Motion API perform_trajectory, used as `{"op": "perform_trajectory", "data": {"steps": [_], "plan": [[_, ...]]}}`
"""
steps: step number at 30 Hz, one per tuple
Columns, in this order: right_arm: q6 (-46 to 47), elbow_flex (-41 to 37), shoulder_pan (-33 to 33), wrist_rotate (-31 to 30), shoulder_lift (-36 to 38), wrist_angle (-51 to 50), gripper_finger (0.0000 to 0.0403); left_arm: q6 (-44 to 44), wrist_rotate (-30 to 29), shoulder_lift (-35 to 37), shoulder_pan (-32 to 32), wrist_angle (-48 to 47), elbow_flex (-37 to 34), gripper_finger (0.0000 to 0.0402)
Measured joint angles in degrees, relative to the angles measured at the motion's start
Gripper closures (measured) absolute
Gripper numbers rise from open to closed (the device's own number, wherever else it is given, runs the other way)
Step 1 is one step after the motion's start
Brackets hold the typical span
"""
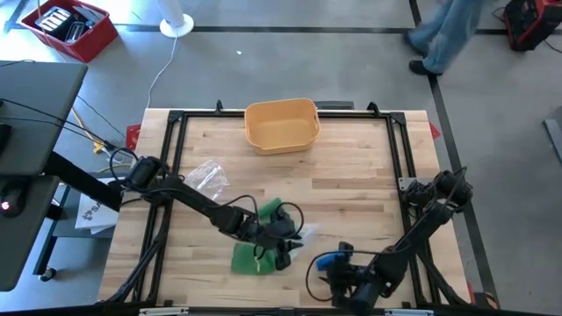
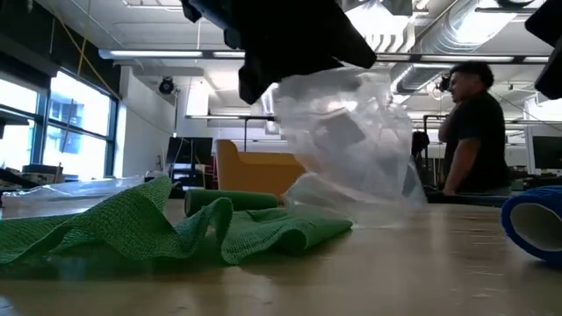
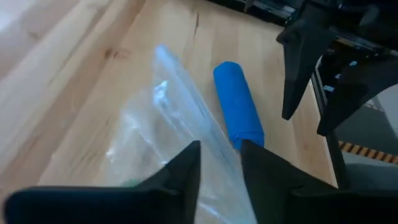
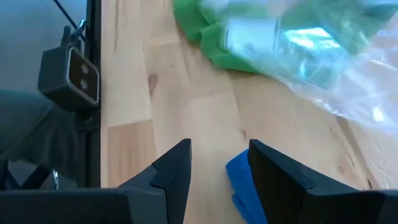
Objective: Roll bandage
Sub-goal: Open the bottom transparent zip bag
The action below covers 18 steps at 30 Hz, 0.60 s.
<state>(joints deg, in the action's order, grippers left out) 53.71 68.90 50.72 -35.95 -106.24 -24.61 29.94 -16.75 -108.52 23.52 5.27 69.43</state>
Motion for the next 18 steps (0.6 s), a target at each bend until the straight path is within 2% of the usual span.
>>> {"op": "perform_trajectory", "data": {"steps": [4,8,15,18], "plan": [[-2.93,0.05,-0.42,0.09,0.0,-0.12,0.0249,-0.9,3.58,-0.87,-0.45,0.31,0.0,0.0238],[-2.84,0.13,-0.8,0.13,0.0,-0.15,0.0249,-2.61,4.24,-2.27,0.26,1.46,0.0,0.0224],[-2.73,0.17,-1.62,0.17,0.0,-0.13,0.0249,-3.6,5.86,-6.72,0.98,7.0,0.0,0.0261],[-2.73,0.17,-1.62,2.71,0.0,-0.16,0.0249,-3.59,7.33,-8.13,1.0,10.02,0.0,0.0284]]}}
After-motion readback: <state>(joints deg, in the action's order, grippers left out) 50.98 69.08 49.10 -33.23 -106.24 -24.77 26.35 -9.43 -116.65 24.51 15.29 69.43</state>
